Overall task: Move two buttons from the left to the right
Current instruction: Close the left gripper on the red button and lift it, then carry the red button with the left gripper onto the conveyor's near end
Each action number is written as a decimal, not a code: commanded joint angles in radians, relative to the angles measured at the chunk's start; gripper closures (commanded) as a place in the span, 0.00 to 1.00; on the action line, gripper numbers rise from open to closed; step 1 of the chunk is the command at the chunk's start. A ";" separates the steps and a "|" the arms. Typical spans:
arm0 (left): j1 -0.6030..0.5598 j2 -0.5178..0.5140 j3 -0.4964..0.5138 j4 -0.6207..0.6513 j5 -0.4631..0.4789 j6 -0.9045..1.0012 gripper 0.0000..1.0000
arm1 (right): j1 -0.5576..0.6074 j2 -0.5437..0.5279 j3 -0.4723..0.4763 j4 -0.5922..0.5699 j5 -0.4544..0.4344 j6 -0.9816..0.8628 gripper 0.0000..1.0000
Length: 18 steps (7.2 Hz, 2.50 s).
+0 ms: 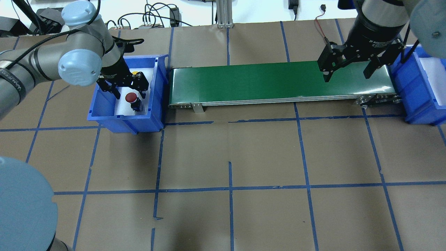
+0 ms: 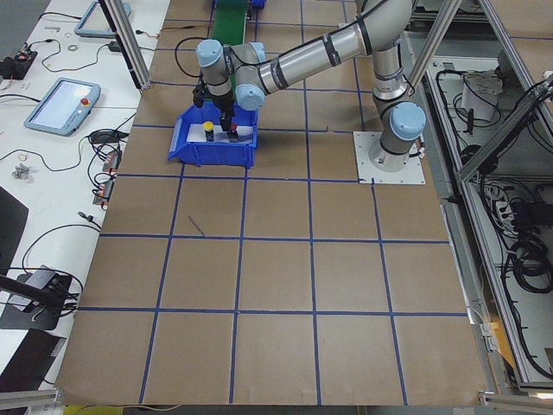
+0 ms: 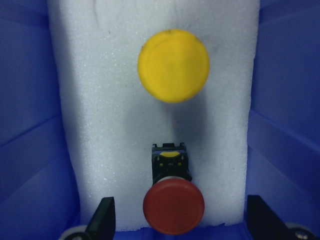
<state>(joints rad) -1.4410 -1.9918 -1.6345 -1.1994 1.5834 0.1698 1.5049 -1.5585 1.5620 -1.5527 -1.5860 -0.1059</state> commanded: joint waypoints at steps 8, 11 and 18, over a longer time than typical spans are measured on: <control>-0.015 0.157 0.096 -0.051 -0.009 -0.019 0.75 | 0.000 -0.002 0.004 0.008 0.001 0.005 0.00; -0.187 0.080 0.215 -0.068 -0.075 -0.305 0.75 | 0.000 -0.003 0.007 0.013 0.001 0.006 0.00; -0.217 -0.079 0.206 0.007 -0.072 -0.314 0.70 | 0.000 -0.003 0.015 0.013 0.001 0.005 0.00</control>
<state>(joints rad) -1.6581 -2.0672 -1.4211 -1.1937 1.5116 -0.1454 1.5051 -1.5623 1.5766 -1.5401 -1.5846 -0.1010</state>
